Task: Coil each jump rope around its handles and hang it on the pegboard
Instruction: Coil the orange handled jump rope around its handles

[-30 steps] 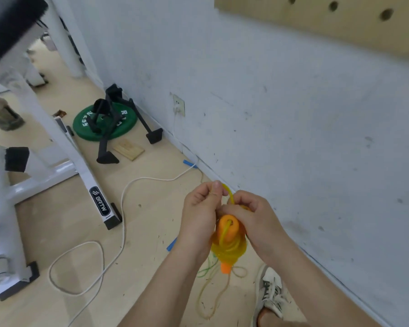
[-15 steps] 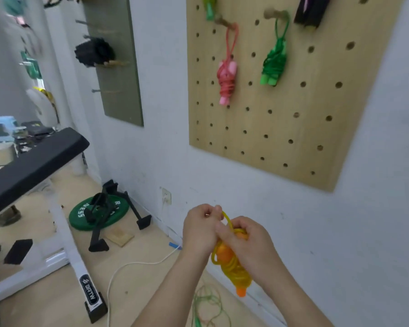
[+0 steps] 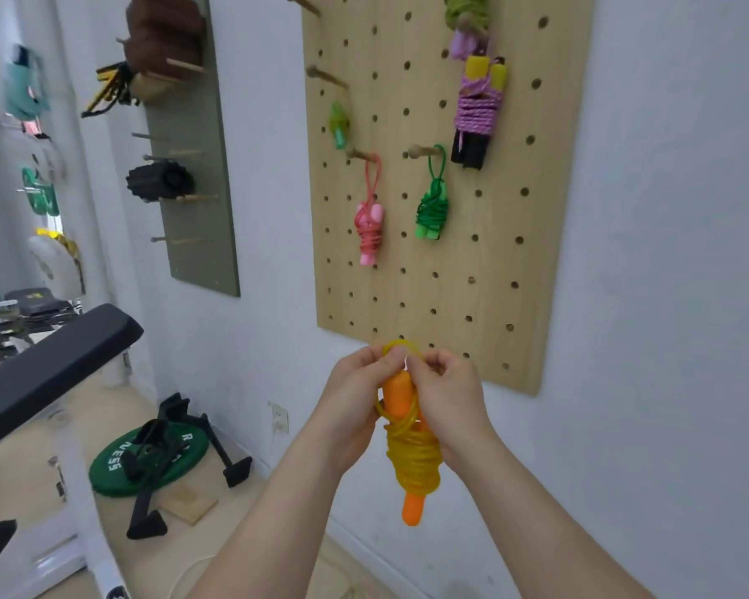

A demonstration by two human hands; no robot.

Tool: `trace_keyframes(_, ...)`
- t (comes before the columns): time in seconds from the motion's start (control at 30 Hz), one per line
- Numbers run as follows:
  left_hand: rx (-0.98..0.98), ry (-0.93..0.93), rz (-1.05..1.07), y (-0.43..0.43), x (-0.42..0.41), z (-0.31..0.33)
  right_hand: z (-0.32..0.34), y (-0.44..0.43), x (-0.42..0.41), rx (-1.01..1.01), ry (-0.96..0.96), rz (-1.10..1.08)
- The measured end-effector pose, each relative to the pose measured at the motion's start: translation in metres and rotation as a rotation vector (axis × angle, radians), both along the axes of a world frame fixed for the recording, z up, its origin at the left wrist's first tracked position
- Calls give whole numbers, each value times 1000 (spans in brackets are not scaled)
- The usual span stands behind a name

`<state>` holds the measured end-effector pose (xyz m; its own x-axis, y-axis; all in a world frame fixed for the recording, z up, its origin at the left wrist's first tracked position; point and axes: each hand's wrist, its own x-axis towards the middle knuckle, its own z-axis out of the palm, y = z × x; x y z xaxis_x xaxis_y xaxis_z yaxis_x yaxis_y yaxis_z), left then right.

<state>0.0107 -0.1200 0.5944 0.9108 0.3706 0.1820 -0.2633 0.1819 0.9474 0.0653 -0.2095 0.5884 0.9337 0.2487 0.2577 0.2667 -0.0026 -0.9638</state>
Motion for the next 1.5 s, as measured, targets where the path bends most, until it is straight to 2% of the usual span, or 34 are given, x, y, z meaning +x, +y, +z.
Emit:
trace_keyframes(0.07, 179, -34, 93, 1, 9, 3, 11, 2, 3, 72, -10, -20)
trace_keyframes(0.17, 360, -127, 393, 7, 26, 5, 24, 5, 10, 186, 67, 173)
trace_keyframes(0.33, 306, -246, 491, 48, 52, 5, 26, 36, 48, 299, 120, 699)
trace_keyframes(0.47, 118, -181, 485, 113, 93, 8, 18, 92, 95, 216, 144, 905)
trace_keyframes(0.6, 32, -149, 444, 160, 133, 28, 43, 135, 138, -17, 59, 831)
trace_keyframes(0.67, 54, -137, 446, 170, 150, 49, 70, 147, 153, -132, -19, 727)
trace_keyframes(0.77, 130, -129, 460, 184, 171, 103, 123, 163, 168, -187, -52, 568)
trace_keyframes(0.83, 209, -173, 458, 193, 182, 150, 166, 174, 174, -258, -138, 459)
trace_keyframes(0.93, 435, -266, 451, 210, 194, 218, 239, 186, 179, -429, -272, 321)
trace_keyframes(1.07, 716, -363, 445, 232, 206, 295, 328, 199, 182, -577, -326, 185)
trace_keyframes(1.17, 661, -334, 364, 252, 214, 349, 374, 214, 183, -445, -251, 174)
trace_keyframes(1.27, 407, -157, 131, 276, 220, 398, 403, 229, 185, -115, 32, 275)
trace_keyframes(1.33, 261, -131, -37, 289, 221, 422, 418, 239, 189, 94, 185, 363)
trace_keyframes(1.37, 252, -143, -75, 295, 221, 431, 424, 243, 194, 155, 207, 403)
trace_keyframes(1.43, 272, -161, -79, 307, 226, 443, 434, 252, 204, 156, 170, 484)
trace_keyframes(1.5, 276, -132, -52, 320, 235, 451, 444, 262, 211, 44, 72, 480)
